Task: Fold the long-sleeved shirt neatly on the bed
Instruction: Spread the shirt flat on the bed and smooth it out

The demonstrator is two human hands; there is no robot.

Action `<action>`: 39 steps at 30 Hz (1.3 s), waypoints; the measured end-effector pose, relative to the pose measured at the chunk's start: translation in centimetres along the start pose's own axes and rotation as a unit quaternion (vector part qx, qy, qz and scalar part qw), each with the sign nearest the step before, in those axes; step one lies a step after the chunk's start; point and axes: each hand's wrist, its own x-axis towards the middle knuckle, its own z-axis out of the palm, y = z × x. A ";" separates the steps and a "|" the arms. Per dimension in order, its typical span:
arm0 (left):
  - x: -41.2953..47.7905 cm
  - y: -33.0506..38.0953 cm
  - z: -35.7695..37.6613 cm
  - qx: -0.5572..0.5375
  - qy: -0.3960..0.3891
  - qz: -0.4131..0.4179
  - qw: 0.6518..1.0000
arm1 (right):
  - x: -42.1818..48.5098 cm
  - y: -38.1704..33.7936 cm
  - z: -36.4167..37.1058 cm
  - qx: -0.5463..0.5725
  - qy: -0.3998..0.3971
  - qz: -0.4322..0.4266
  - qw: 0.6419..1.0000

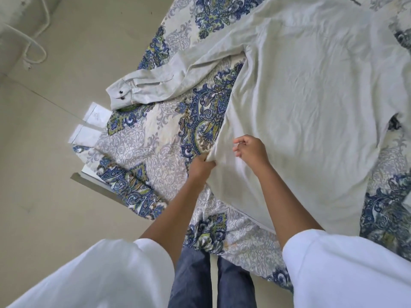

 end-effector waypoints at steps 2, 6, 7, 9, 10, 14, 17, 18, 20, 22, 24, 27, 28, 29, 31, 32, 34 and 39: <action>-0.2 -0.8 -1.2 -0.145 0.009 -0.055 0.988 | -0.9 0.8 -0.2 -0.017 -0.017 0.008 1.000; -0.5 -2.3 -3.7 -0.180 0.022 -0.070 0.981 | -2.4 3.4 -0.3 -0.056 -0.012 0.012 0.998; -0.4 -2.7 -4.0 -0.161 0.035 -0.062 0.984 | -2.8 3.9 -0.3 -0.075 -0.012 0.012 0.997; -0.6 -3.0 -4.3 -0.121 0.051 -0.042 0.991 | -3.5 5.0 -0.2 -0.121 -0.017 -0.002 0.992; -0.8 -3.1 -4.5 -0.119 0.052 -0.032 0.991 | -3.8 5.4 -0.1 -0.141 -0.020 -0.013 0.990; -2.1 -3.9 -4.6 -0.123 0.033 0.009 0.992 | -4.4 6.7 0.3 -0.169 -0.033 -0.049 0.984; -2.8 -4.6 -4.2 0.131 0.012 0.098 0.987 | -4.8 7.0 0.2 -0.152 -0.029 -0.052 0.987; -2.7 -4.8 -4.0 0.188 0.029 0.124 0.974 | -4.9 7.1 0.1 -0.145 -0.028 -0.053 0.988; -2.5 -4.4 -3.6 0.220 0.081 0.154 0.960 | -5.0 7.1 0.0 -0.135 -0.030 -0.055 0.989; -2.6 -3.8 -3.3 0.227 0.108 0.157 0.955 | -5.1 7.1 -0.2 -0.137 -0.033 -0.056 0.988; -2.8 -4.0 -3.2 0.215 0.139 0.143 0.956 | -5.3 7.4 -0.4 -0.147 -0.028 -0.059 0.987; -3.2 -5.7 -3.6 0.199 0.177 0.098 0.959 | -5.6 8.2 -0.8 -0.177 -0.015 -0.068 0.982; -3.1 -6.2 -3.7 0.212 0.175 0.095 0.957 | -5.6 8.4 -0.9 -0.186 -0.018 -0.070 0.980; -3.0 -6.5 -3.8 0.231 0.171 0.099 0.953 | -5.6 8.5 -1.0 -0.188 -0.024 -0.072 0.979; -2.7 -6.3 -3.9 0.313 0.173 0.155 0.921 | -5.4 8.4 -1.2 -0.173 -0.024 -0.073 0.982; -2.4 -6.3 -4.0 0.384 0.179 0.208 0.882 | -5.2 8.2 -1.2 -0.161 -0.016 -0.073 0.984; -1.9 -6.3 -4.4 0.522 0.166 0.315 0.776 | -5.1 7.6 -1.4 -0.145 0.009 -0.077 0.986; -0.6 -4.4 -5.1 0.627 0.094 0.356 0.687 | -3.9 6.8 -2.0 -0.135 0.026 -0.075 0.988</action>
